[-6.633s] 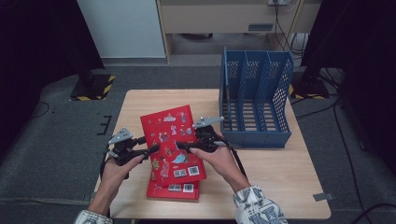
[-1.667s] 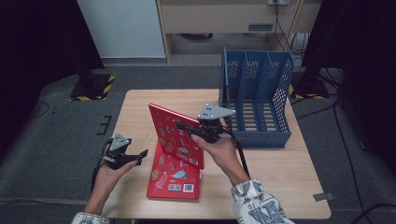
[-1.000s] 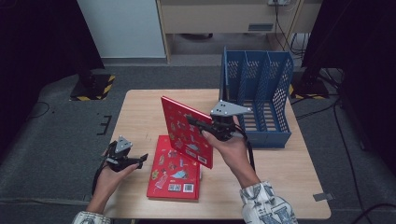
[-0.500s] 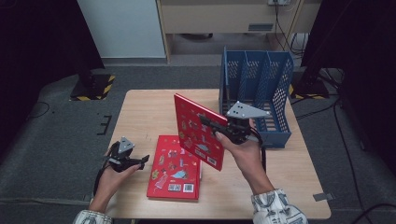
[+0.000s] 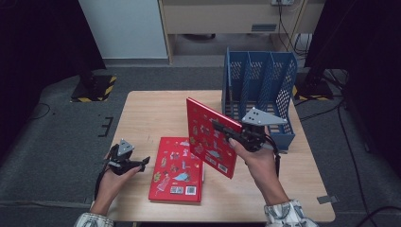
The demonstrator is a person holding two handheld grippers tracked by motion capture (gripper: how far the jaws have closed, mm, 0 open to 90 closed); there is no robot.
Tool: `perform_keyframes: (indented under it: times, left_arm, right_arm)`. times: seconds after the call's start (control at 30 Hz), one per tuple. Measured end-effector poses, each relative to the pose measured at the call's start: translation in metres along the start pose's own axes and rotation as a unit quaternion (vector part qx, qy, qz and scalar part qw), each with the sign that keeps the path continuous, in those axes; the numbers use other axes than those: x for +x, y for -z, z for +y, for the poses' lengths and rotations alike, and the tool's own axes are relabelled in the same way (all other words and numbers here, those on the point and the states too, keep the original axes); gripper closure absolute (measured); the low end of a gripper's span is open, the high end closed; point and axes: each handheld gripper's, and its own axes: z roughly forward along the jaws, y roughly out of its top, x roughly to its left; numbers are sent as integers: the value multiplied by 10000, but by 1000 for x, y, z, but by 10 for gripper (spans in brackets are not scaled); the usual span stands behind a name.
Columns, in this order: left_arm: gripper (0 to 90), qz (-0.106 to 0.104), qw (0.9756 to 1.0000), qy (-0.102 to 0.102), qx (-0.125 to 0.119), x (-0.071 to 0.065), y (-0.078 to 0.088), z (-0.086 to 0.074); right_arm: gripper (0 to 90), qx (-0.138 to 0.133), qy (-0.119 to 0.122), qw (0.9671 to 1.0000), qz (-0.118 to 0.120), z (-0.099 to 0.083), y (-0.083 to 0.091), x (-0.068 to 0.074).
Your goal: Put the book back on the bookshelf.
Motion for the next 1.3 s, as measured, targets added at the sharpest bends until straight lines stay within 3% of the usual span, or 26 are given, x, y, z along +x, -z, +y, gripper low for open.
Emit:
perform_keyframes:
  times: [0.77,1.3]
  left_arm:
    - [82,67,10000,0,-14,2,0,0]
    - [83,109,9999,-58,67,2,-3,-1]
  right_arm:
    - [799,-49,-50,9992,-400,-6,54,-12]
    - [799,-136,-284,9969,-724,-9,101,-25]
